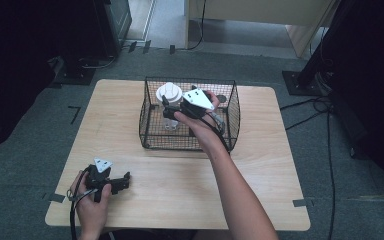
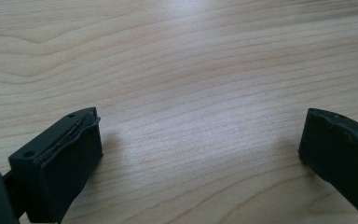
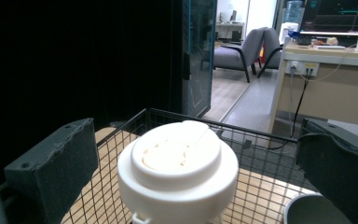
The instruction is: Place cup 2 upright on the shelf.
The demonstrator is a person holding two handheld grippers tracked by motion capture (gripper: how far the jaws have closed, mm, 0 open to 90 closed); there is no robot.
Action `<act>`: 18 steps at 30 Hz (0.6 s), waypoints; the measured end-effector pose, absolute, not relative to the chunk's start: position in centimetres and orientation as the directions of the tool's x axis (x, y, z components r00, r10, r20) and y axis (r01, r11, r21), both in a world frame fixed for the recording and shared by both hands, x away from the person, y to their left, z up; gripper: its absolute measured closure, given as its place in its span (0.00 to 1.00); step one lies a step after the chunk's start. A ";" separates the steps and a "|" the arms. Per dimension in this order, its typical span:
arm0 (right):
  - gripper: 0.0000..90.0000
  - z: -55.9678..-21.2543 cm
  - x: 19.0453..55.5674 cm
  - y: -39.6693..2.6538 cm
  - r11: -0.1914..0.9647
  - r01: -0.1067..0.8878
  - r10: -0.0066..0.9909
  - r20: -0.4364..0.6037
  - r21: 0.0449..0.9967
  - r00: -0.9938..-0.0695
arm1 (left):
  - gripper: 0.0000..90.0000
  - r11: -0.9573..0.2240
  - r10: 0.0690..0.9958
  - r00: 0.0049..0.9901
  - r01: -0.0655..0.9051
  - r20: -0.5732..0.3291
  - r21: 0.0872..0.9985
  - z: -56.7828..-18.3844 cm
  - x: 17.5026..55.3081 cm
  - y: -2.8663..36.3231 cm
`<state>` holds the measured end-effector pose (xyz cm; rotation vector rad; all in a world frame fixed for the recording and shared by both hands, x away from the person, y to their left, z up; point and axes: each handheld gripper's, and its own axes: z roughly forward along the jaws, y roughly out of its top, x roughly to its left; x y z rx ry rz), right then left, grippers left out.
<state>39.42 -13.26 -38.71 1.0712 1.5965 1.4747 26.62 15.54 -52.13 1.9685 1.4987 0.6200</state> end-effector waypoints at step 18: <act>0.00 -39.6 36.1 -15.9 0.041 0.127 0.915 0.014 0.991 -0.403 | 0.00 -0.196 0.966 0.258 0.694 0.015 0.692 -52.1 26.6 15.5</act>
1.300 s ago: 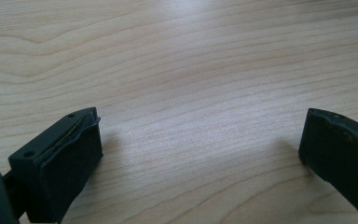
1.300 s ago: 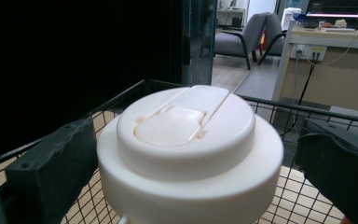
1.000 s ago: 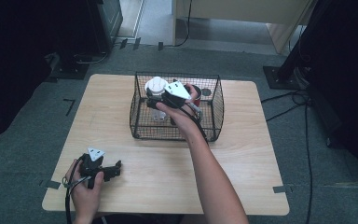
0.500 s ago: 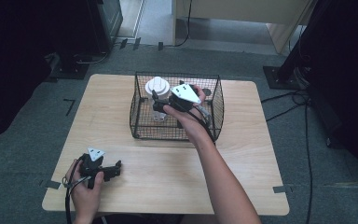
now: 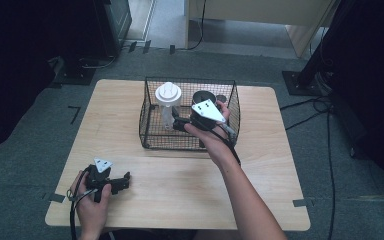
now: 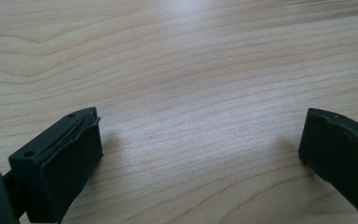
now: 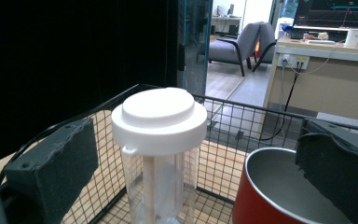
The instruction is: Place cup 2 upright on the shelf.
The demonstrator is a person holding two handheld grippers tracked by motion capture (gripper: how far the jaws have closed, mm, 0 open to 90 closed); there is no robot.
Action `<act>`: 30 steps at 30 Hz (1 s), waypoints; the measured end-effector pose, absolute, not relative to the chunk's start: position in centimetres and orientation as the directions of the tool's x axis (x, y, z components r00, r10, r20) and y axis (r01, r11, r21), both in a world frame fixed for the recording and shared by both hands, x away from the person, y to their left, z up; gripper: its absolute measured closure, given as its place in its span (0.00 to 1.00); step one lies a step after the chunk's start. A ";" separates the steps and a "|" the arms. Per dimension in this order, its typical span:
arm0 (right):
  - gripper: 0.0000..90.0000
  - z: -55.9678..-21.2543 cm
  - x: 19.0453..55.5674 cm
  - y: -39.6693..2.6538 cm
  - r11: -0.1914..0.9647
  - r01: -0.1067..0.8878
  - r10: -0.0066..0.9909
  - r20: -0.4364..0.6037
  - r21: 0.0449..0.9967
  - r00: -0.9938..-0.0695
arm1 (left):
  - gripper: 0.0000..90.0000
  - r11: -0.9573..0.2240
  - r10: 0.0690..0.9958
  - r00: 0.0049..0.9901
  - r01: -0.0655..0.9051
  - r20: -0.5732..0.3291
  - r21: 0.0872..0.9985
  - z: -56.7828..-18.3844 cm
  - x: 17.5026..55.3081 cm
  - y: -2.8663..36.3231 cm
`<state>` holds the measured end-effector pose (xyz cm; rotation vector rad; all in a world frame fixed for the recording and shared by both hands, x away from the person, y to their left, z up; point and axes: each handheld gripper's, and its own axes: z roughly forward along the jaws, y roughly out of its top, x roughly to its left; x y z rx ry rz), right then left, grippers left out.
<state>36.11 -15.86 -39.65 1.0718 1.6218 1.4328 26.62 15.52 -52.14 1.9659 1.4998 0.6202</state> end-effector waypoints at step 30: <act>0.00 -42.9 29.2 -21.1 0.098 0.120 0.920 -0.044 0.988 -0.390 | 0.00 -0.196 0.966 0.258 0.694 0.014 0.692 -52.1 26.6 15.5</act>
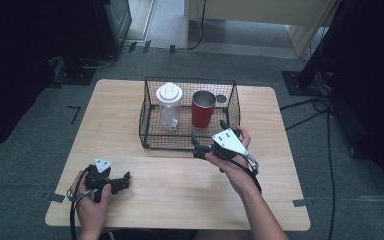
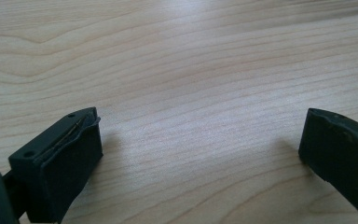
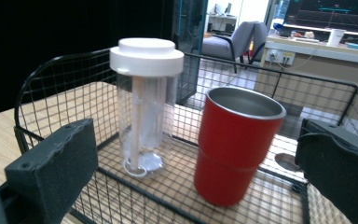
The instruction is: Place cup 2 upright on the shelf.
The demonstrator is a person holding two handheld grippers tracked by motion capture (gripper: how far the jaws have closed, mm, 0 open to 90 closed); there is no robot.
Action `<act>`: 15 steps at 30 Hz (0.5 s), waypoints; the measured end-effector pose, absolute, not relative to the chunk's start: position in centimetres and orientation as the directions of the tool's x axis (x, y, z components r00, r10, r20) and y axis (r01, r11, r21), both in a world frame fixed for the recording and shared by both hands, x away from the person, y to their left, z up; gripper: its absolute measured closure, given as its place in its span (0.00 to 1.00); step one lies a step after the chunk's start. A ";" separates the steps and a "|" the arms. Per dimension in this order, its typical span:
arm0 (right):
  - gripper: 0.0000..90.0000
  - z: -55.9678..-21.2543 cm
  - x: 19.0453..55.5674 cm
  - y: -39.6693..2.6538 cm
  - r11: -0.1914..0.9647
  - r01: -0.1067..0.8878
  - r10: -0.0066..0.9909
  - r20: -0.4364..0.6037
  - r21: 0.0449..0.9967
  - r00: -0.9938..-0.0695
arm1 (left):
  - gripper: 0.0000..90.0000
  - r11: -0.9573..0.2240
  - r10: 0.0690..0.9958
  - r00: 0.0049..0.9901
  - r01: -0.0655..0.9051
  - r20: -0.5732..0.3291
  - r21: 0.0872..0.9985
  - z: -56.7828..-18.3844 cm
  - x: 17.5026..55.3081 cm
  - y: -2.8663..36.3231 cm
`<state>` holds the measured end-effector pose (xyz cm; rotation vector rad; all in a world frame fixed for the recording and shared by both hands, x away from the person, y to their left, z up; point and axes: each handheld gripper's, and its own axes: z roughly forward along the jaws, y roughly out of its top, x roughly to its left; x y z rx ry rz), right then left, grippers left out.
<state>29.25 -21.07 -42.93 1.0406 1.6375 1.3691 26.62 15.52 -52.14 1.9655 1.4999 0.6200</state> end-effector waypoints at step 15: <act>0.00 -45.7 26.9 -25.5 0.083 0.160 0.945 -0.026 0.984 -0.326 | 0.00 -0.196 0.966 0.259 0.694 0.015 0.693 -52.1 26.6 15.5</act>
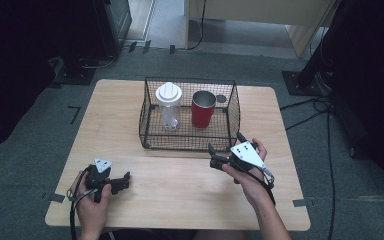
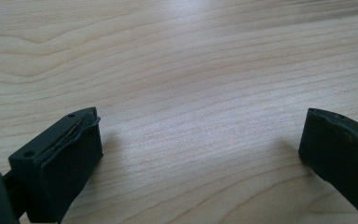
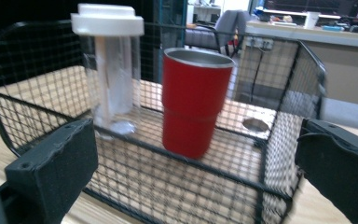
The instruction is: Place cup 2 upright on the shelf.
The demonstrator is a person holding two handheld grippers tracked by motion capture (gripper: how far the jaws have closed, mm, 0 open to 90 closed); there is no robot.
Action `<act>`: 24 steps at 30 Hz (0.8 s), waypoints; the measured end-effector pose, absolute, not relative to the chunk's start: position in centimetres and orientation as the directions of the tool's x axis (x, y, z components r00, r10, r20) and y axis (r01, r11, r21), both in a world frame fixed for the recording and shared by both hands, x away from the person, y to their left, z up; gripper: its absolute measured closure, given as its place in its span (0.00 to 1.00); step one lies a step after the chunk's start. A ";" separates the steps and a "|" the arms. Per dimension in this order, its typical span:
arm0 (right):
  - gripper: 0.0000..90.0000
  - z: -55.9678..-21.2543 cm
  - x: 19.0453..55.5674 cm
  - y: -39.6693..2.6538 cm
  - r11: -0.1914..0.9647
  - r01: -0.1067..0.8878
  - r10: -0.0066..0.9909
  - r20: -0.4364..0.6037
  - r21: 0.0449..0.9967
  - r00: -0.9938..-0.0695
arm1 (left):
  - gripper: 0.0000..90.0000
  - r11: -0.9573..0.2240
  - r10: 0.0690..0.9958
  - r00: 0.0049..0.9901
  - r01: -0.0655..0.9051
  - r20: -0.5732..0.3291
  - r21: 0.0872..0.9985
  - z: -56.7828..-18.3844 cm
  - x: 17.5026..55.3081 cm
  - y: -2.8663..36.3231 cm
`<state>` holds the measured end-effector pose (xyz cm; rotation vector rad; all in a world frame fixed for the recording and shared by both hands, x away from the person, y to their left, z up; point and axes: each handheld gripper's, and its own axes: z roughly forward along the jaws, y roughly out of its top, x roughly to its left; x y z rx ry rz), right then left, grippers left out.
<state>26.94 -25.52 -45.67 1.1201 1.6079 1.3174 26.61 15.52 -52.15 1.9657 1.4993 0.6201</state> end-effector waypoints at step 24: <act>0.00 -50.9 24.2 -31.9 0.065 0.264 0.983 -0.017 0.962 -0.181 | 0.00 -0.199 0.965 0.260 0.694 0.016 0.692 -52.1 26.6 15.5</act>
